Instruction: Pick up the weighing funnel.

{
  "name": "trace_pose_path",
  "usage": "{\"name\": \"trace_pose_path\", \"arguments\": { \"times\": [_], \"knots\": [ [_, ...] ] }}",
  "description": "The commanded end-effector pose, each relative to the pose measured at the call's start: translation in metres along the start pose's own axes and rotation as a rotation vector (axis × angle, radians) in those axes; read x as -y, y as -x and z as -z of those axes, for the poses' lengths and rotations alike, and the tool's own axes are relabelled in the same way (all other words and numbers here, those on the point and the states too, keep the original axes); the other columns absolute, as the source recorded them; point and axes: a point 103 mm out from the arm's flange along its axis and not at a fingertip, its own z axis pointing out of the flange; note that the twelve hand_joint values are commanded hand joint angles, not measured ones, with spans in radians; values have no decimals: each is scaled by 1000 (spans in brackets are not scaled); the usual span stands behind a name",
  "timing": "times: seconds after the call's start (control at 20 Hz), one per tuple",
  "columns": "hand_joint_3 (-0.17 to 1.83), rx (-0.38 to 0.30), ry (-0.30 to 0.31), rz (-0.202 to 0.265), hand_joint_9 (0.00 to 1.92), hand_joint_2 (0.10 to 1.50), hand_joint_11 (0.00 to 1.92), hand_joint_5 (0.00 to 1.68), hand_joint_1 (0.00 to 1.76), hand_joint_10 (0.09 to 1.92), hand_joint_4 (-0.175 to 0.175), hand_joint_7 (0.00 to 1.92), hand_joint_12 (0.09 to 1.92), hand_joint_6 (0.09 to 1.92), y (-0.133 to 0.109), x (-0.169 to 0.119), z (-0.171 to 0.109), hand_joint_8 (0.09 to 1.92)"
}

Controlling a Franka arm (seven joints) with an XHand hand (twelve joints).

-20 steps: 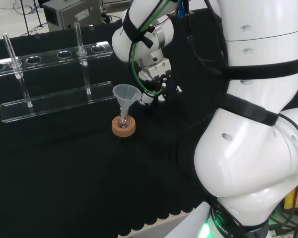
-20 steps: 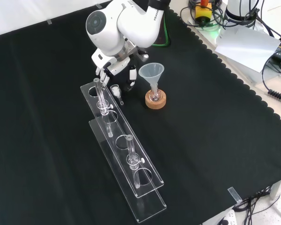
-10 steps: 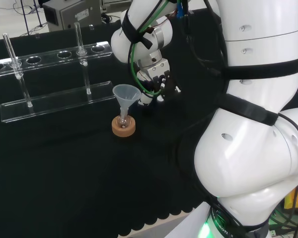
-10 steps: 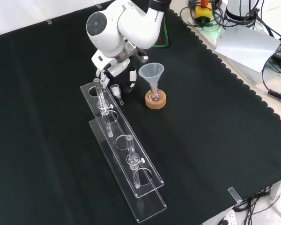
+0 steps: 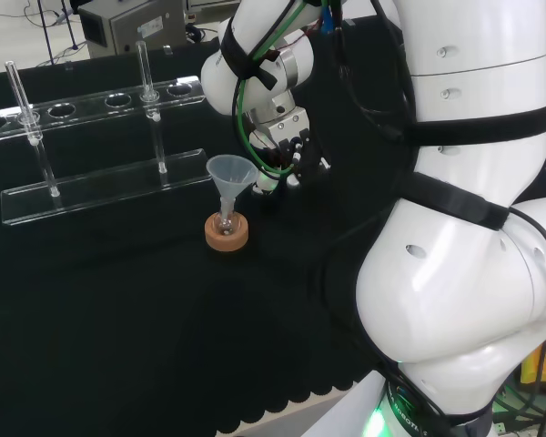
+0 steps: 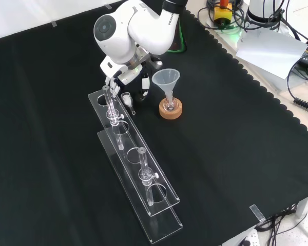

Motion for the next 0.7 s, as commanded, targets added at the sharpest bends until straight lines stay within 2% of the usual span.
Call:
{"name": "trace_pose_path", "arguments": {
  "times": [0.05,0.7],
  "knots": [
    [663,7,-6,2,990,619,739,630,865,376,-37,768,1169,650,1,0,-1,628],
    [668,14,-3,-3,996,630,748,708,877,375,-23,774,1167,703,0,-3,-3,632]
  ]
}}
